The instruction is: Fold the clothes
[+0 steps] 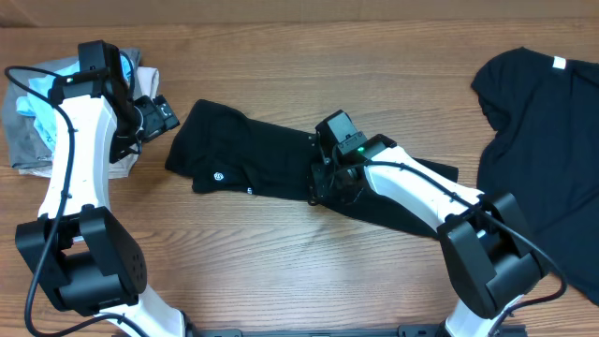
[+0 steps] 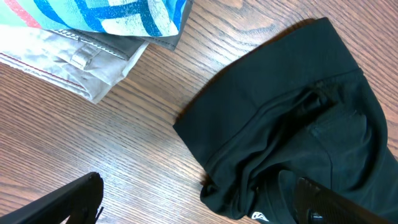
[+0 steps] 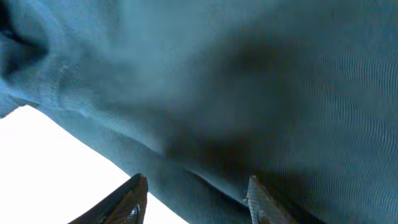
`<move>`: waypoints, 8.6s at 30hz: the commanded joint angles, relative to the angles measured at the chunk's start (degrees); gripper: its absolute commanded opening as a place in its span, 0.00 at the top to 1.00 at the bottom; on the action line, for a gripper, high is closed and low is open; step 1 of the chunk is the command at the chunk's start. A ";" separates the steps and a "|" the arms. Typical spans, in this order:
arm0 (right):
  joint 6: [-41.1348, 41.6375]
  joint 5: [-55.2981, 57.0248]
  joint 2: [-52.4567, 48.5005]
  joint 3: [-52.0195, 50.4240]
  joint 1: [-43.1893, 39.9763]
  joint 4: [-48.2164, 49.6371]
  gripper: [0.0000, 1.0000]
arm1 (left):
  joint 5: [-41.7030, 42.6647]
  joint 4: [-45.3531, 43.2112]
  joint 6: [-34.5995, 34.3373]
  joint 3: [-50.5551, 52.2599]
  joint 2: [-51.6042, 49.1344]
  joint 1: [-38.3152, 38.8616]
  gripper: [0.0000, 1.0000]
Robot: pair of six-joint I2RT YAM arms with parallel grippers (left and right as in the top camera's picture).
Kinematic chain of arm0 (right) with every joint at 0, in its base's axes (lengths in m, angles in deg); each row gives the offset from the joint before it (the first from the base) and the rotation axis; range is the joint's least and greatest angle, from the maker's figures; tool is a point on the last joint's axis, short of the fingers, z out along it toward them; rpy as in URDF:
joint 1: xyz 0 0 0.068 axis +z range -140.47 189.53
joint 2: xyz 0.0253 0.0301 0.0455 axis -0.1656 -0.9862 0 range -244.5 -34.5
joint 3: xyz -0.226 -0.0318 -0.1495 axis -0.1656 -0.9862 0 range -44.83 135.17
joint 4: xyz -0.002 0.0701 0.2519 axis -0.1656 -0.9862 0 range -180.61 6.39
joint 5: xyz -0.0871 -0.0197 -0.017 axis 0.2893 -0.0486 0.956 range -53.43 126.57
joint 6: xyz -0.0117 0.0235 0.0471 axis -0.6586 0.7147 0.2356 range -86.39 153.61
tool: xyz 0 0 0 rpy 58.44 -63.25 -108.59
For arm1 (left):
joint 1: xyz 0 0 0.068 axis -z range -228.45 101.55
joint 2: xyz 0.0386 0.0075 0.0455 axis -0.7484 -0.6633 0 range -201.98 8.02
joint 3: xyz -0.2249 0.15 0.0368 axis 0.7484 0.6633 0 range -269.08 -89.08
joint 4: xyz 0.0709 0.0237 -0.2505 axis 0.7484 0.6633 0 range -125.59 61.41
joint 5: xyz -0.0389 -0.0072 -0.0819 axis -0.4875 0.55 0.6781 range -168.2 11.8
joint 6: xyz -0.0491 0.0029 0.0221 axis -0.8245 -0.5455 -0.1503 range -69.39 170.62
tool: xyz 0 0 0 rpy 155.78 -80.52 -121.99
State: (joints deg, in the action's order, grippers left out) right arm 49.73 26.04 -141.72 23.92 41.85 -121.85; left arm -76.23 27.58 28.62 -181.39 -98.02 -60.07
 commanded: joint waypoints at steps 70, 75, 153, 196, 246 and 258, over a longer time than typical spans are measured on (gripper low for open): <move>40.26 -3.56 2.32 0.63 -13.64 -17.16 0.44 | 0.61 0.00 0.11 -0.68 0.39 0.33 0.00; 45.31 -0.90 2.32 0.28 -13.64 -16.50 0.53 | 0.61 0.00 0.11 -0.68 0.39 0.33 0.00; 50.62 3.23 2.34 -1.03 -13.75 -13.42 0.59 | 0.61 0.00 0.11 -0.68 0.39 0.33 0.00; 33.31 1.92 4.24 5.90 -15.23 -24.65 0.79 | 0.61 0.00 0.11 -0.68 0.39 0.33 0.00; 1.27 7.61 -6.12 6.25 10.36 31.12 0.60 | 0.61 0.00 0.11 -0.68 0.42 0.33 0.00; -0.13 -2.69 -10.97 6.34 12.61 37.16 0.60 | 0.61 0.00 0.11 -0.68 0.39 0.33 0.00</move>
State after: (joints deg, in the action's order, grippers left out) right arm 50.71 24.71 -153.20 30.00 54.07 -85.13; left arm -76.23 27.58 28.62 -181.39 -98.02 -60.07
